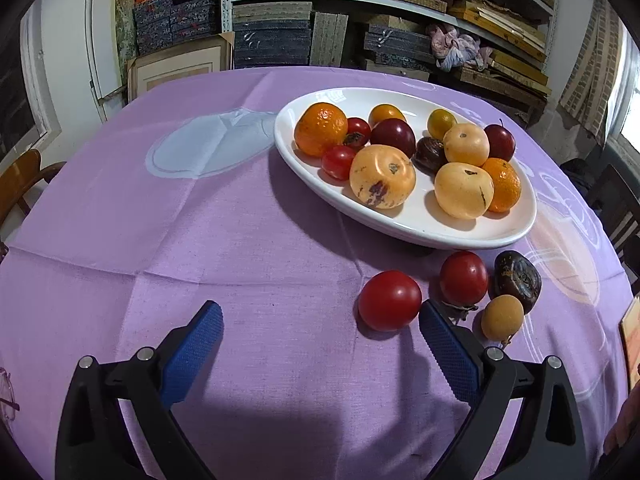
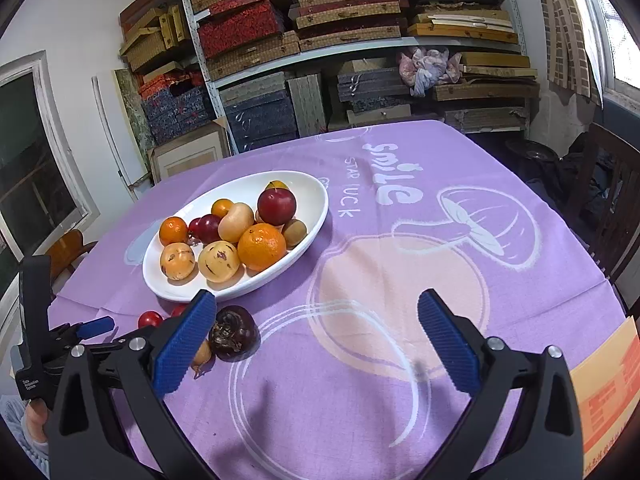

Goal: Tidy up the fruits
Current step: 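Grasp a red tomato with the left tool while the right tool grasps the small brown fruit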

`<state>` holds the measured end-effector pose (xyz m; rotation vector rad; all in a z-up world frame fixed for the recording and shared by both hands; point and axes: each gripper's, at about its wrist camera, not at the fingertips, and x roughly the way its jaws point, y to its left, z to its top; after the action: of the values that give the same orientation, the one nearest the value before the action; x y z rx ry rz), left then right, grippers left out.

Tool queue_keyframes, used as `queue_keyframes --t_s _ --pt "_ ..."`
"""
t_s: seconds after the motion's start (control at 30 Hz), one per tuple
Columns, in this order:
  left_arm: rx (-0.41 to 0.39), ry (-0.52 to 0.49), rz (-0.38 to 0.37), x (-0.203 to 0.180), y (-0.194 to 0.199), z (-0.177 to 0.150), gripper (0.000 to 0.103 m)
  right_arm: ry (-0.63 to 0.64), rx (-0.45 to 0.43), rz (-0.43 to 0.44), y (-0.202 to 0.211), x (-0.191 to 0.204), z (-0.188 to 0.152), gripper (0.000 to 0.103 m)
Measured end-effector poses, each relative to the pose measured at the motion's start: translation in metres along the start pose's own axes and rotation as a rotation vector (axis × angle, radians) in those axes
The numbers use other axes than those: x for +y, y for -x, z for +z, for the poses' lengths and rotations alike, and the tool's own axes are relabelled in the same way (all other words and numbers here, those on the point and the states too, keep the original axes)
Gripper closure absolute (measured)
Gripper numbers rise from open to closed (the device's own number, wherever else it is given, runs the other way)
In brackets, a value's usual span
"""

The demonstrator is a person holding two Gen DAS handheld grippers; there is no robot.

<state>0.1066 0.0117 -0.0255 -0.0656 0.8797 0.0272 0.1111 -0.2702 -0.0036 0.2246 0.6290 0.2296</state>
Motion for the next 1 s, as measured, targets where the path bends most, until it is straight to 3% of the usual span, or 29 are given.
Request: queue_keyframes --t_s 0.2,0.33,0.43,0.7,0.77,1.0 --pt "0.002 -0.024 0.029 0.0 0.0 0.002 0.004 0.001 0.007 0.002 -0.001 0.001 0.001 0.004" --pt "0.012 -0.108 -0.039 -0.018 -0.001 0.001 0.017 0.015 0.013 -0.007 -0.003 0.002 0.0 0.004" --pt "0.026 -0.134 -0.115 -0.024 -0.005 0.002 0.041 0.008 0.011 -0.011 -0.003 0.001 0.001 0.004" --pt "0.026 -0.14 -0.135 -0.031 -0.009 0.002 0.045 -0.004 0.008 -0.009 -0.001 -0.002 0.001 0.004" --pt "0.022 -0.138 -0.166 -0.031 -0.008 0.003 0.062 -0.001 0.005 -0.012 -0.001 -0.002 0.001 0.004" --pt "0.011 -0.12 -0.167 -0.029 -0.008 0.003 0.068 -0.004 0.008 -0.011 0.0 -0.001 0.001 0.004"
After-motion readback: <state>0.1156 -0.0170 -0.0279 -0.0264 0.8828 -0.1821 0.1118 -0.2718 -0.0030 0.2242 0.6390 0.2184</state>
